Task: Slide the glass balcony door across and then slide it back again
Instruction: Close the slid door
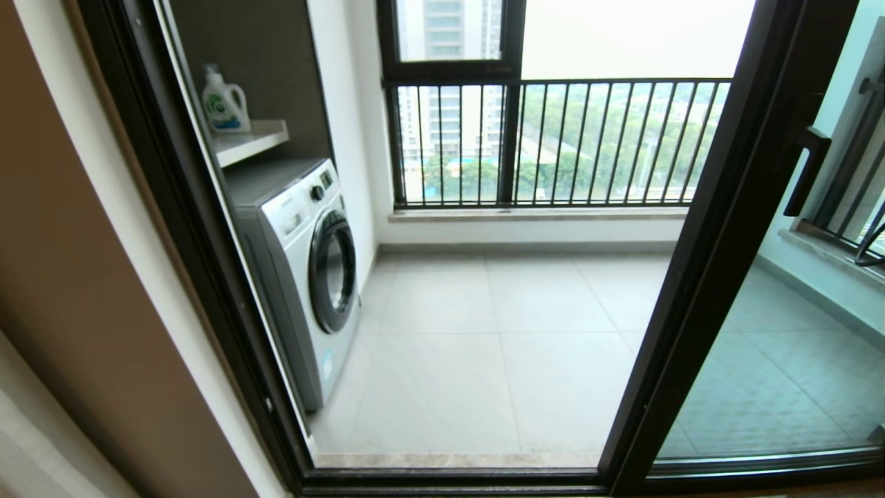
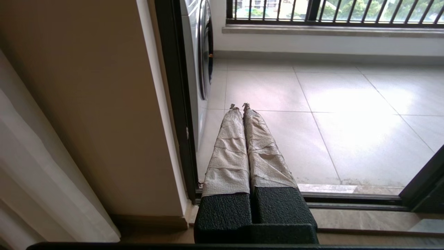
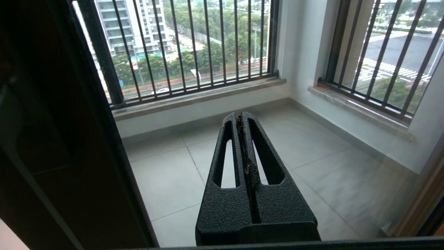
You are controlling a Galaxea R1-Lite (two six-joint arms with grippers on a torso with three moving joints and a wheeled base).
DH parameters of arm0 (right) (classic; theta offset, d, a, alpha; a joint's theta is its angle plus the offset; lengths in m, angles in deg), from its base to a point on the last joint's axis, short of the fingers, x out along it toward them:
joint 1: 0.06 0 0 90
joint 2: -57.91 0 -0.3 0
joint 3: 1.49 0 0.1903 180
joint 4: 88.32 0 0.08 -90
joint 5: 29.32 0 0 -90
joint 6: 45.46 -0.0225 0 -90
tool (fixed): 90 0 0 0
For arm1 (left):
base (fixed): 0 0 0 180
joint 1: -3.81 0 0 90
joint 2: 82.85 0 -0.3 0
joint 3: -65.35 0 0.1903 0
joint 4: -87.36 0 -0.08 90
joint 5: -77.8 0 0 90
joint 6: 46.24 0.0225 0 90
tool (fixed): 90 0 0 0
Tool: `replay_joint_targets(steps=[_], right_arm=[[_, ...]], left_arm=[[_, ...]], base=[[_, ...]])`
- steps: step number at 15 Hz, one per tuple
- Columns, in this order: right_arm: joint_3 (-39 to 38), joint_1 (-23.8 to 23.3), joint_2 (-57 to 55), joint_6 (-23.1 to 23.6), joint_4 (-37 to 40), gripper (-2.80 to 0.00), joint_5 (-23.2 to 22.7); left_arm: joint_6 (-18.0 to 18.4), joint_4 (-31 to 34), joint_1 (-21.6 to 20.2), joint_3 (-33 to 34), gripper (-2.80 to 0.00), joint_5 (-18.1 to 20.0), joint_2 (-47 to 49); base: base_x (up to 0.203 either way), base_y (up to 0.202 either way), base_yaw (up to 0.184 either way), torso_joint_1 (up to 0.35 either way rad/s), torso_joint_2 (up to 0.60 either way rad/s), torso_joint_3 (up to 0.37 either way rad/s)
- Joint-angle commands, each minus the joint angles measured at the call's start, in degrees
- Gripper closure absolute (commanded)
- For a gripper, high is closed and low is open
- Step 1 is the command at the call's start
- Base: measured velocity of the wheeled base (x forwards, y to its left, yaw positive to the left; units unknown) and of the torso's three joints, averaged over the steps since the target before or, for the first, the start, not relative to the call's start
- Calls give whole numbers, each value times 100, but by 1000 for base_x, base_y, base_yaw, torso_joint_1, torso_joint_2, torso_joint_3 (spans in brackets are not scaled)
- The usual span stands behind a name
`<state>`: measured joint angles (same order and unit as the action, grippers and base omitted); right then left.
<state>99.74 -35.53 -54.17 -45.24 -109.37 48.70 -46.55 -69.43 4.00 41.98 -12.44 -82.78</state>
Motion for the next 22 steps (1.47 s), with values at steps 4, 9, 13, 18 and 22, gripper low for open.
replay_joint_targets(steps=[4, 9, 13, 18, 22], right_arm=[[390, 393, -348, 13, -19, 0, 63], [485, 760, -392, 22, -5, 0, 81], [476, 960, -411, 31, -31, 0, 89], [441, 1255, -376, 40, -44, 0, 276], [432, 1443, -372, 75, -49, 0, 455]], left_arm=[[-4, -2, -1, 0, 0, -2, 2], [-4, -2, -1, 0, 0, -2, 1], [-4, -2, -1, 0, 0, -2, 10], [-4, -2, -1, 0, 0, -2, 1], [-4, -2, -1, 0, 0, -2, 2]], base=[[0, 0, 0, 0, 0, 0], [0, 0, 0, 0, 0, 0], [0, 0, 0, 0, 0, 0], [0, 0, 0, 0, 0, 0], [0, 0, 0, 0, 0, 0]])
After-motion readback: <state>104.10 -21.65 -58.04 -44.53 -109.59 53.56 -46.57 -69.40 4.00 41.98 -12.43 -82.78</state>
